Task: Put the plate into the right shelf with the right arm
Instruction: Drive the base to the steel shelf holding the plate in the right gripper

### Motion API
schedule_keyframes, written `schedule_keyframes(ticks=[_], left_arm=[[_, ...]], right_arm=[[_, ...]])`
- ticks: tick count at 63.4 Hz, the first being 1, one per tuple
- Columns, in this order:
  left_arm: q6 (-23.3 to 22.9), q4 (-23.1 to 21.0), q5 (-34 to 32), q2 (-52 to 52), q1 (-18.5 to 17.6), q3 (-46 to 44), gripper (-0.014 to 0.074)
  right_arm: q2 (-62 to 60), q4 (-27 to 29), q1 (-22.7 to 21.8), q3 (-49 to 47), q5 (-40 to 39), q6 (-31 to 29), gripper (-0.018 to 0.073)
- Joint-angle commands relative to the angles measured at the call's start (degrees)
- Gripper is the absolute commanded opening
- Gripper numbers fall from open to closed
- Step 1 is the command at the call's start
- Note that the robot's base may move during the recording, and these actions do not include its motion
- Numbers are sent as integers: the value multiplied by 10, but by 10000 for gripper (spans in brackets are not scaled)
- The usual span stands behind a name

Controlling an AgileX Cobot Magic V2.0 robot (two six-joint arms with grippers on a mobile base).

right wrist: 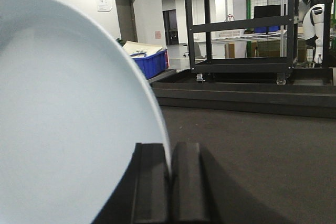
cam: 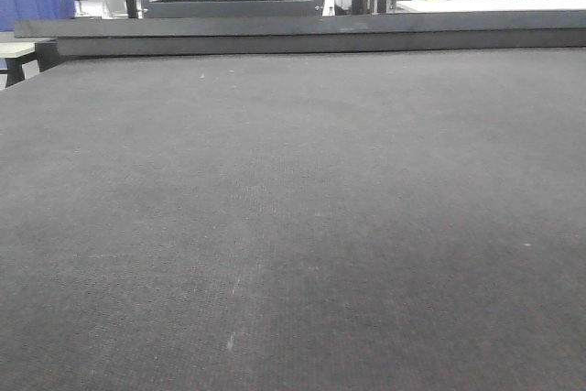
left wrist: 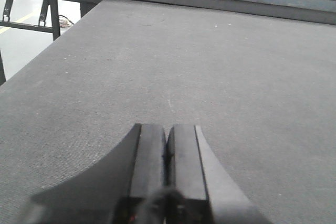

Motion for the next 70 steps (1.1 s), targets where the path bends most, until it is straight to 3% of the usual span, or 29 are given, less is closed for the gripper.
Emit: schedule_keyframes(ticks=[1,70], left_arm=[[-3,-1,-48,-2,-4,6,-47],[-3,-1,-48,-2,-4,6,-47]], right_arm=[[6,-6,0,-17,-61,1,56],[6,-6,0,-17,-61,1,56]])
